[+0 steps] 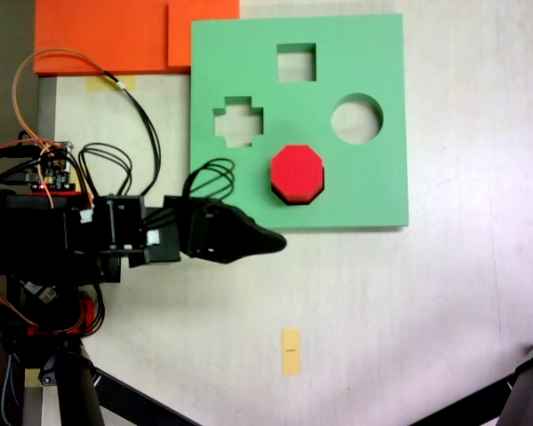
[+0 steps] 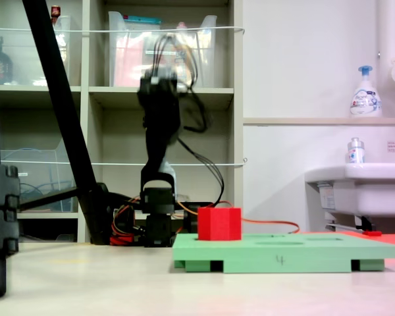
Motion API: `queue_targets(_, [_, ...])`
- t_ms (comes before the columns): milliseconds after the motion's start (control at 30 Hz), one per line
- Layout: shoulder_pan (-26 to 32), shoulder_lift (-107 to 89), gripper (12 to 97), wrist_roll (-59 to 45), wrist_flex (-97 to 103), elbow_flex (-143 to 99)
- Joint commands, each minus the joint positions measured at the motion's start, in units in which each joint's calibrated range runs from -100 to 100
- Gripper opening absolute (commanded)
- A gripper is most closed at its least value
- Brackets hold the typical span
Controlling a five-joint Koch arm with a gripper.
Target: Put the octagonal pillar block into the corresponding hole
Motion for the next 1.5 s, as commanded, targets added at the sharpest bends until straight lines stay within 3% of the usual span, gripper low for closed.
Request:
queue_targets(0, [-0.29, -7.52, 45.3, -1.76, 29.16, -7.96])
queue_targets(333, [-1.17, -7.52, 48.6, -8.01, 67.00, -59.61])
queue_targets(533, [-1.56, -7.52, 48.6, -8.01, 71.24, -75.16])
queue_targets(633, [-1.42, -7.52, 48.5, -8.35, 74.03, -75.16])
queue_targets(900, [-1.32, -7.52, 48.3, -8.69, 52.65, -75.16])
queue_targets(1467, [-1.47, -7.52, 48.6, -8.64, 53.23, -75.16])
